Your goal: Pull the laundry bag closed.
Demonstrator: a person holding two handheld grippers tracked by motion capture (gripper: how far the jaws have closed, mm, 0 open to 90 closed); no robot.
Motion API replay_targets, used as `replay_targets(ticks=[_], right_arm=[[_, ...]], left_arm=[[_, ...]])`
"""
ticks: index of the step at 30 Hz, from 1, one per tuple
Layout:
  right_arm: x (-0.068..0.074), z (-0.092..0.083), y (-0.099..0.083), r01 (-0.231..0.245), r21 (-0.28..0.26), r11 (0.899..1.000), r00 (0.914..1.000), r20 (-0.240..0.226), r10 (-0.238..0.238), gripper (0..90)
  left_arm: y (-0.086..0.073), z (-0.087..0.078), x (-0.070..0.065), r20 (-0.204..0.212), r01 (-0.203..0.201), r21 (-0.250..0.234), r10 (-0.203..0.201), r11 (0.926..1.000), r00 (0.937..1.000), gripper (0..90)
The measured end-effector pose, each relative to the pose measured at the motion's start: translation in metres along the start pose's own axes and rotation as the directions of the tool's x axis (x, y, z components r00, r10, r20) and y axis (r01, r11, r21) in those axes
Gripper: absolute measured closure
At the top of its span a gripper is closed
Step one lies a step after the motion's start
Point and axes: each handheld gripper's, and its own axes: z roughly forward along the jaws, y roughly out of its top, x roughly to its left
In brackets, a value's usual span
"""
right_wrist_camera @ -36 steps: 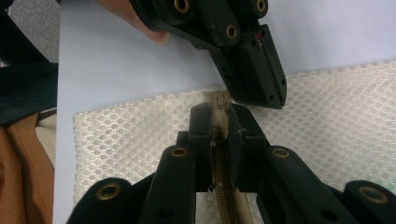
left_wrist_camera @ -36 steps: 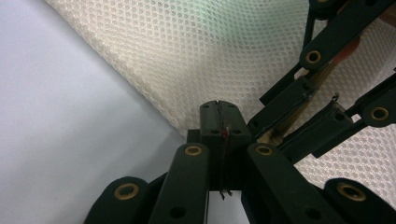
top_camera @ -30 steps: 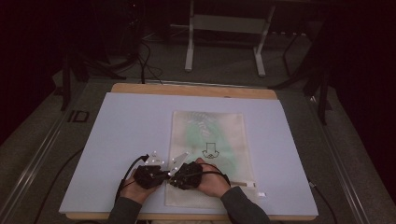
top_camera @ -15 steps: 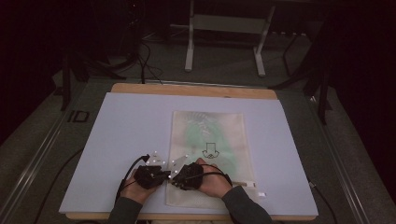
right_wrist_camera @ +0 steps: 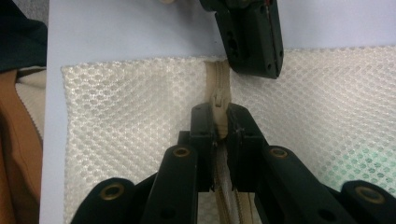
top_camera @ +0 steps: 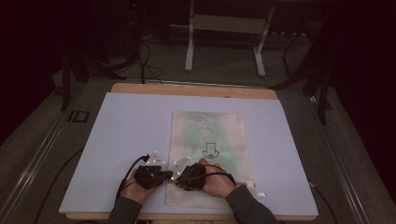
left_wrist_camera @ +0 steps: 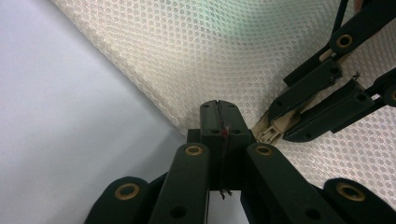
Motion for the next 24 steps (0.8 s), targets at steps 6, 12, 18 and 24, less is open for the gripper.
replay_targets(ticks=[6, 12, 18, 24], right_arm=[[-0.0003, -0.0013, -0.0012, 0.011, 0.012, 1.0, 0.9999, 0.002, -0.011, 82.4], [0.0, -0.0035, -0.003, 0.016, 0.023, 1.0, 0.9999, 0.007, -0.016, 82.4], [0.0003, -0.0054, -0.0046, 0.009, 0.03, 1.0, 0.9999, 0.006, -0.009, 82.4], [0.0006, -0.0087, -0.0082, 0.008, 0.04, 0.999, 0.9999, 0.006, -0.009, 82.4]], left_arm=[[0.0004, 0.0, -0.0005, -0.003, 0.0, 0.003, 0.0, 1.0, 1.0, 89.6], [0.0006, 0.0001, -0.001, -0.005, -0.002, 0.004, 0.002, 1.0, 1.0, 89.6], [0.0008, 0.0001, -0.0009, -0.004, -0.002, 0.006, 0.002, 1.0, 1.0, 89.6], [0.0008, 0.0, -0.0008, -0.004, -0.002, 0.006, 0.002, 1.0, 1.0, 89.6]])
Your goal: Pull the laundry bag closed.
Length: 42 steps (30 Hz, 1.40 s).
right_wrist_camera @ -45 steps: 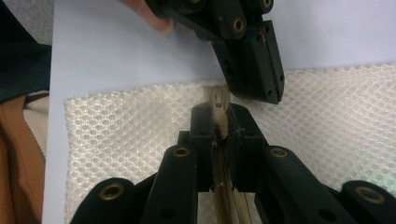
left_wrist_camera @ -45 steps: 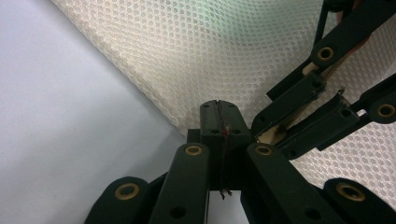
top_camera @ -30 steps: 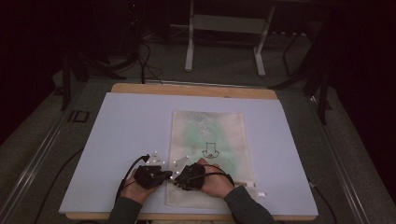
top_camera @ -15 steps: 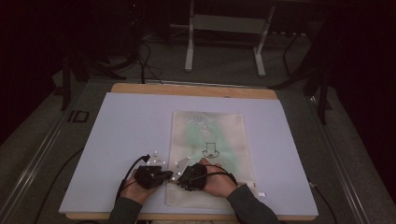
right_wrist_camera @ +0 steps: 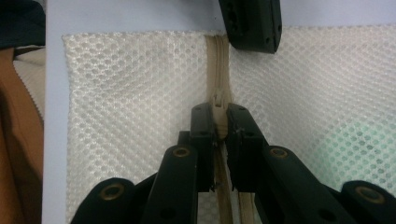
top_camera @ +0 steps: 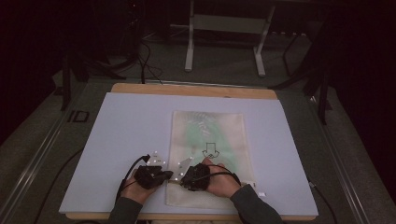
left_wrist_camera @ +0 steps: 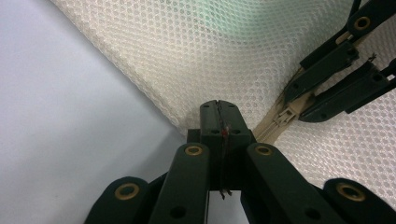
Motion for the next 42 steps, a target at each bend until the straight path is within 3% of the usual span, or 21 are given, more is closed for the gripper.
replay_targets(ticks=[29, 42], right_arm=[[0.001, -0.011, -0.011, 0.011, 0.035, 0.999, 0.9999, 0.011, -0.012, 82.4], [0.002, -0.014, -0.016, 0.004, 0.026, 1.0, 0.9998, 0.017, -0.004, 82.3]], left_arm=[[0.0, 0.0, 0.0, -0.001, -0.002, 0.001, 0.002, 1.0, 1.0, 89.6], [0.0, 0.0, 0.0, -0.002, -0.006, 0.001, 0.006, 1.0, 1.0, 89.6]])
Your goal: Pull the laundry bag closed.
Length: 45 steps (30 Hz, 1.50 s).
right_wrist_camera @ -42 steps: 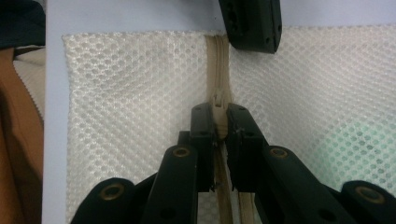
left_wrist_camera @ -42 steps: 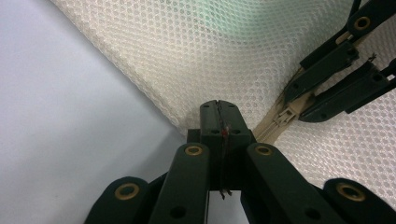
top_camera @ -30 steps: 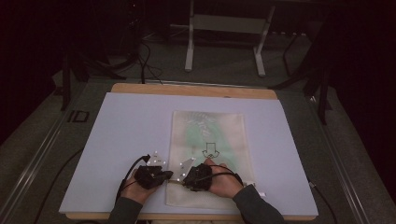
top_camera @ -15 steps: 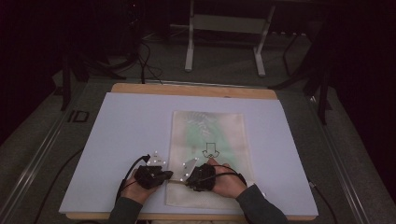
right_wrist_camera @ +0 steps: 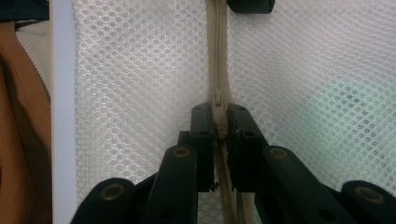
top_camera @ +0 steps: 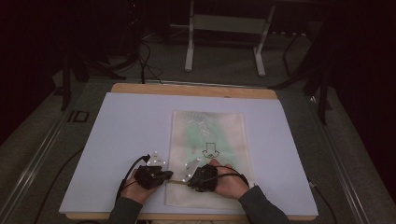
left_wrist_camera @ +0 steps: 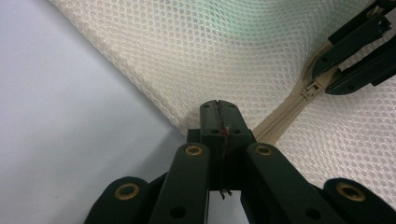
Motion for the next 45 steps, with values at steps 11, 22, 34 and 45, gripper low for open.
replay_targets(ticks=[11, 22, 34, 45], right_arm=[[0.002, -0.001, -0.002, 0.0, -0.006, 1.0, 1.0, 0.006, 0.0, 82.4], [0.002, -0.005, -0.005, 0.002, 0.005, 1.0, 1.0, 0.007, -0.002, 82.4], [0.001, -0.01, -0.01, -0.002, 0.011, 1.0, 0.9999, 0.011, 0.001, 82.4], [0.0, -0.013, -0.012, -0.002, 0.009, 1.0, 1.0, 0.009, 0.002, 82.4]], left_arm=[[0.0, 0.0, 0.0, 0.004, 0.004, -0.001, -0.004, 1.0, 1.0, 89.6], [0.0, 0.0, 0.001, 0.009, 0.004, -0.003, -0.004, 1.0, 1.0, 89.6], [0.0, 0.0, 0.001, 0.009, 0.005, -0.003, -0.005, 1.0, 0.9999, 89.6], [0.0, 0.0, 0.001, 0.008, 0.007, -0.003, -0.007, 1.0, 0.9999, 89.6]])
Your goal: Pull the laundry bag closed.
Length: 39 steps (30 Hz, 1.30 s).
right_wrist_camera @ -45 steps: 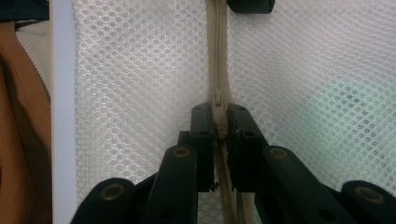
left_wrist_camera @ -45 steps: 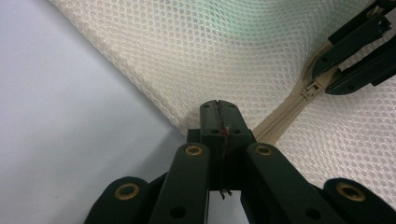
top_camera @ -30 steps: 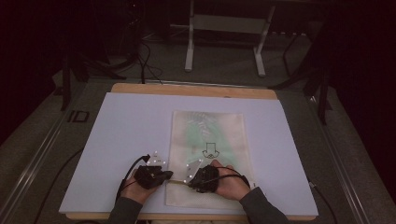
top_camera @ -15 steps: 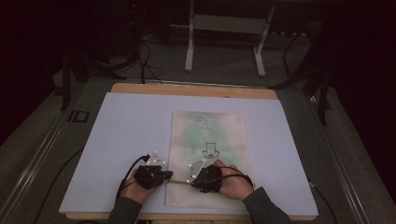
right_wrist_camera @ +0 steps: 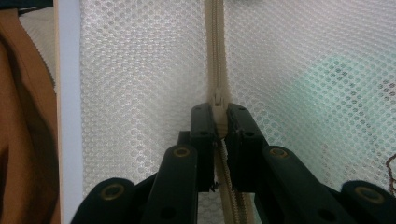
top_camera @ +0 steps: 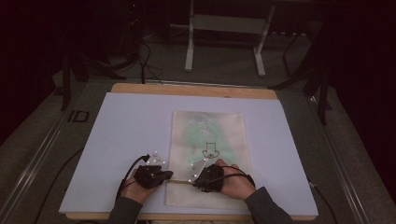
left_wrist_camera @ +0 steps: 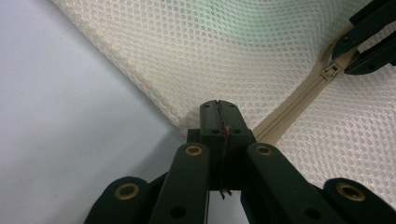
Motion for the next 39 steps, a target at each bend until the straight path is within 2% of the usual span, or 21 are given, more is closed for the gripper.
replay_targets(ticks=[17, 39], right_arm=[[-0.003, -0.013, -0.011, -0.006, 0.016, 1.0, 0.9999, 0.01, 0.006, 82.4], [-0.005, -0.02, -0.021, -0.018, 0.022, 1.0, 0.9998, 0.006, 0.018, 82.4]], left_arm=[[0.0, 0.0, 0.0, 0.002, 0.003, 0.001, -0.003, 1.0, 1.0, 89.6], [0.0, 0.0, 0.0, 0.002, 0.006, 0.0, -0.006, 1.0, 1.0, 89.6]])
